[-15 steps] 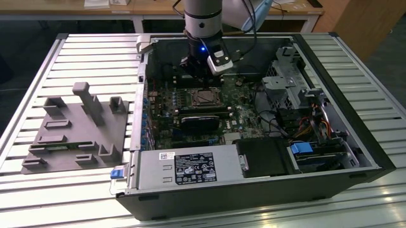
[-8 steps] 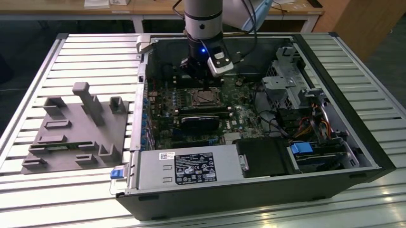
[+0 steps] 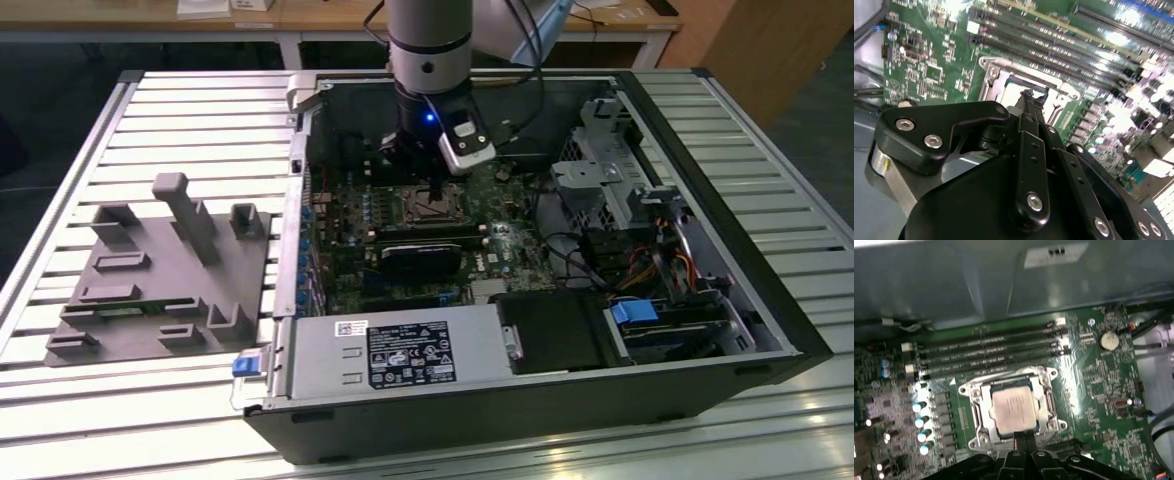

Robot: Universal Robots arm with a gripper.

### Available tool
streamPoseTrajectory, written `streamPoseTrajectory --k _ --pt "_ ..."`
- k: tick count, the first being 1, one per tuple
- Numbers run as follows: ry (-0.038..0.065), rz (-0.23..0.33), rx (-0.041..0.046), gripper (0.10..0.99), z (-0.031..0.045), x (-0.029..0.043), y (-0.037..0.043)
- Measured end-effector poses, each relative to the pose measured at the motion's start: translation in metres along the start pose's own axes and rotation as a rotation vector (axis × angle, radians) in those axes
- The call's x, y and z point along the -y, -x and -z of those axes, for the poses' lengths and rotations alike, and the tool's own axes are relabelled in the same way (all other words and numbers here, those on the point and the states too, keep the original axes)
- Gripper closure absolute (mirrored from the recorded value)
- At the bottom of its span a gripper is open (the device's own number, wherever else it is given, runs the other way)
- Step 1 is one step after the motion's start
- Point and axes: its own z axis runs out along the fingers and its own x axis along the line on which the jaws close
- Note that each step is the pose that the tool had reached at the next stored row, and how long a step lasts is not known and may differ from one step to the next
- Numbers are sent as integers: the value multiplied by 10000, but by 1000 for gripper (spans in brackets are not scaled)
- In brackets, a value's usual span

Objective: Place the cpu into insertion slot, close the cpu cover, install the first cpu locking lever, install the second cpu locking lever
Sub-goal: 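Install the second cpu locking lever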

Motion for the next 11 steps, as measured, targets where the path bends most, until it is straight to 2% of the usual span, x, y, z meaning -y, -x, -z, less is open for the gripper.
streamPoseTrajectory --k 11 --pt "-1 1 0 984 7 189 37"
